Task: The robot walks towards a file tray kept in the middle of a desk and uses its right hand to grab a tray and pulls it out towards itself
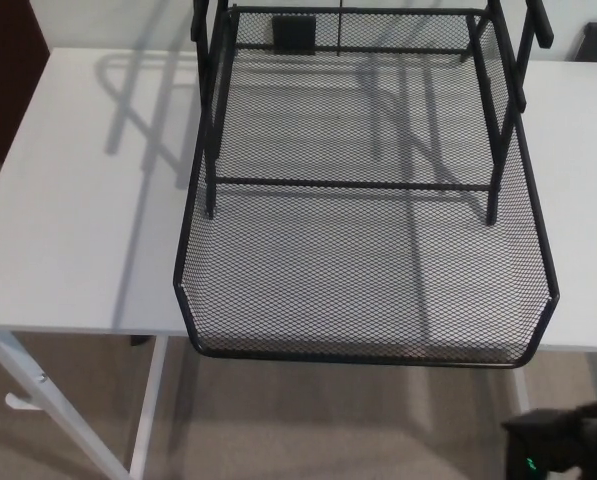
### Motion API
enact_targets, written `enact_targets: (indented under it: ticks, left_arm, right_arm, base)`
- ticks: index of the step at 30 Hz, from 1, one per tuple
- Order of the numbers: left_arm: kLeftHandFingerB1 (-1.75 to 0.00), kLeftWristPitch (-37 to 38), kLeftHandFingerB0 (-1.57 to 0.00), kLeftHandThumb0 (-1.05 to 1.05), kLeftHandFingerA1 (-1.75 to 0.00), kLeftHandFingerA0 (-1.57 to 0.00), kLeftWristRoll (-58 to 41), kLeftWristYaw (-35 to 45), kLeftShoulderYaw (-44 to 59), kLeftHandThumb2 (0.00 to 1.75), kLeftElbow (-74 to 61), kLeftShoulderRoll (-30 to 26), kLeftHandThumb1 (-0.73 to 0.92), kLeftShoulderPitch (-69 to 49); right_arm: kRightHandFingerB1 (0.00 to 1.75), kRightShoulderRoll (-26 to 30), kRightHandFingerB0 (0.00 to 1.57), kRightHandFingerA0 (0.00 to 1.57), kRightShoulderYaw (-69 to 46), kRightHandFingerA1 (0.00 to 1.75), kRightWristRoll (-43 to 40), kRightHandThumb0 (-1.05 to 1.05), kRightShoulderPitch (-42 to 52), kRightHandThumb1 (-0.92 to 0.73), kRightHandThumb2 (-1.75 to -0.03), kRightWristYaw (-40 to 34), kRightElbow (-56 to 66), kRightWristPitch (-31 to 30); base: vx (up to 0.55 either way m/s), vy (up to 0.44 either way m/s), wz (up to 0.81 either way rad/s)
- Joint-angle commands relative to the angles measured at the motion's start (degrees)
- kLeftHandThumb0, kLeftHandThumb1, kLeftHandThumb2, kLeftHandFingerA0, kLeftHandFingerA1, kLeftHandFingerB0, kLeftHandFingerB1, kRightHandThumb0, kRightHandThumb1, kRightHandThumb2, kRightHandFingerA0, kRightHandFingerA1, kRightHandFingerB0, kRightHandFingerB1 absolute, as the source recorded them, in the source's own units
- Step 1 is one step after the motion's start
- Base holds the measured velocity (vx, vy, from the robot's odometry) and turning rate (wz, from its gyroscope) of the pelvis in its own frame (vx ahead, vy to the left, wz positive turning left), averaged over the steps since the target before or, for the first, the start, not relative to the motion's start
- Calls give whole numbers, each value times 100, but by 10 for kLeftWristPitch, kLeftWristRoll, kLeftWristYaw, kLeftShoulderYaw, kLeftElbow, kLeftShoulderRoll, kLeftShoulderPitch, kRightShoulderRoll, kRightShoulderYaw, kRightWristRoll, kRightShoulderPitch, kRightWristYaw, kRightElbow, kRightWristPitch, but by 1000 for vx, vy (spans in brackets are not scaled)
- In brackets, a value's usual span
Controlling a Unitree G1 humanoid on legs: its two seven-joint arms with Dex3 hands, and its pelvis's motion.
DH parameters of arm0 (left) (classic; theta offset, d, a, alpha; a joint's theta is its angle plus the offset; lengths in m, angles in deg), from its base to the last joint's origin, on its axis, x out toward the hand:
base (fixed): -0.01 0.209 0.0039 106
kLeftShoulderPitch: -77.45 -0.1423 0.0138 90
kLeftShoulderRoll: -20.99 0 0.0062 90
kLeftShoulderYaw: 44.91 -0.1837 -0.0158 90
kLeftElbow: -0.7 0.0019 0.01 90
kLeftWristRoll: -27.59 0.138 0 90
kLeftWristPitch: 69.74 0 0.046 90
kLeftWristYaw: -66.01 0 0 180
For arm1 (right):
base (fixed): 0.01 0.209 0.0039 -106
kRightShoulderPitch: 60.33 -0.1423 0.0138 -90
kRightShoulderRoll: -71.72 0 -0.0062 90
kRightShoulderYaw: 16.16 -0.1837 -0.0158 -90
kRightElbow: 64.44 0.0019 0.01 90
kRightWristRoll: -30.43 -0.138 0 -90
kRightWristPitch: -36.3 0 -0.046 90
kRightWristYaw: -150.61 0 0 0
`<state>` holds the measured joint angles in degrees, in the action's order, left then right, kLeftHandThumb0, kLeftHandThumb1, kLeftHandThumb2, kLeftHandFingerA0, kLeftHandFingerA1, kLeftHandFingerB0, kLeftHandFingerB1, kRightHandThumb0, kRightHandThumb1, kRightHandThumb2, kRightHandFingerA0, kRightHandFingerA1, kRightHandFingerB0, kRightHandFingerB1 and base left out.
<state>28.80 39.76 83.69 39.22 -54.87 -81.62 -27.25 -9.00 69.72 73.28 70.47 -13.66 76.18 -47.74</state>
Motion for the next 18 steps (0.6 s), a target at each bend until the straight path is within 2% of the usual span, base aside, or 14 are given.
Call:
enact_targets:
  ticks: [1, 3, 4, 5, 6, 8, 10, 11, 12, 13, 14, 15, 16, 18]
  left_arm:
    - [-63, 21, -41, -49, -66, -81, -6, 6, 9, 53, 48, -15, 36, 13]
    - [-63, 24, -41, -48, -67, -82, -7, 2, 10, 53, 50, -12, 36, 8]
    - [-65, 23, -40, -50, -73, -77, -8, 1, 10, 74, 48, -10, 26, 4]
    - [-63, 20, -41, -47, -66, -82, -8, 1, 9, 53, 47, -9, 36, 3]
    - [-63, 15, -41, -46, -66, -82, -7, 1, 9, 53, 45, -8, 36, 1]
    - [-64, 14, -41, -46, -67, -82, -8, -3, 10, 53, 40, -7, 36, -6]
    - [-65, 25, -42, -47, -67, -84, -4, -10, 8, 53, 54, -6, 36, -5]
    - [-64, 24, -42, -46, -66, -85, -5, -10, 10, 53, 58, -5, 35, -1]
    - [-64, 24, -42, -47, -66, -84, -5, -11, 10, 53, 62, -5, 36, 3]
    - [-66, 25, -40, -50, -73, -77, -5, -12, 10, 74, 63, -5, 26, 3]
    - [-66, 27, -40, -50, -73, -77, -4, -14, 10, 74, 63, -5, 26, 2]
    - [-66, 26, -40, -50, -74, -72, 0, -21, 9, 74, 60, -4, 26, 3]
    - [-64, 25, -41, -49, -69, -71, -2, -21, 11, 54, 54, -4, 36, 1]
    - [-64, 23, -40, -50, -70, -67, -3, -25, 13, 54, 55, -2, 36, 0]
  right_arm:
    - [87, 47, 121, 134, -256, 124, -587, -73, 194, -55, -89, 286, -152, 49]
    - [93, 38, 123, 134, -215, 123, -486, -68, 174, -54, -89, 242, -198, 34]
    - [97, 36, 123, 132, -195, 121, -460, -65, 157, -55, -88, 225, -239, 52]
    - [97, 31, 123, 133, -175, 115, -420, -66, 138, -56, -89, 202, -276, 51]
    - [79, 16, 122, 135, -148, 99, -352, -60, 108, -66, -61, 160, -330, 32]
    - [73, -10, 108, 131, -116, 91, -269, -63, 63, -57, -66, 99, -411, 4]
    - [59, -27, 86, 111, -76, 64, -181, -57, -6, -64, -60, 36, -537, -32]
    - [49, -33, 57, 74, -54, 65, -148, -59, -61, -65, -60, 15, -630, -51]
    - [40, -37, 33, 34, -22, 48, -102, -66, -117, -67, -61, 13, -704, -102]
    - [37, -39, 18, 16, -18, 44, -97, -70, -129, -67, -60, 16, -717, -114]
    - [37, -43, 18, 16, -15, 44, -94, -70, -139, -67, -60, 20, -728, -127]
    - [12, -55, 0, 0, -17, 24, -104, -84, -162, -55, -88, 33, -740, -156]
    - [2, -70, 0, 0, -24, 15, -118, -94, -178, -61, -89, 38, -746, -180]
    - [0, -86, 0, 0, -27, 17, -127, -101, -202, -65, -93, 32, -764, -193]
  base:
    - [0, 0, 0]
    - [0, 0, 0]
    - [0, 0, 0]
    - [0, 0, 0]
    - [0, 0, 0]
    - [0, 0, 0]
    - [0, 0, 0]
    - [0, 0, 0]
    - [0, 0, 0]
    - [0, 0, 0]
    - [0, 0, 0]
    - [0, 0, 0]
    - [0, 0, 0]
    - [0, 0, 0]
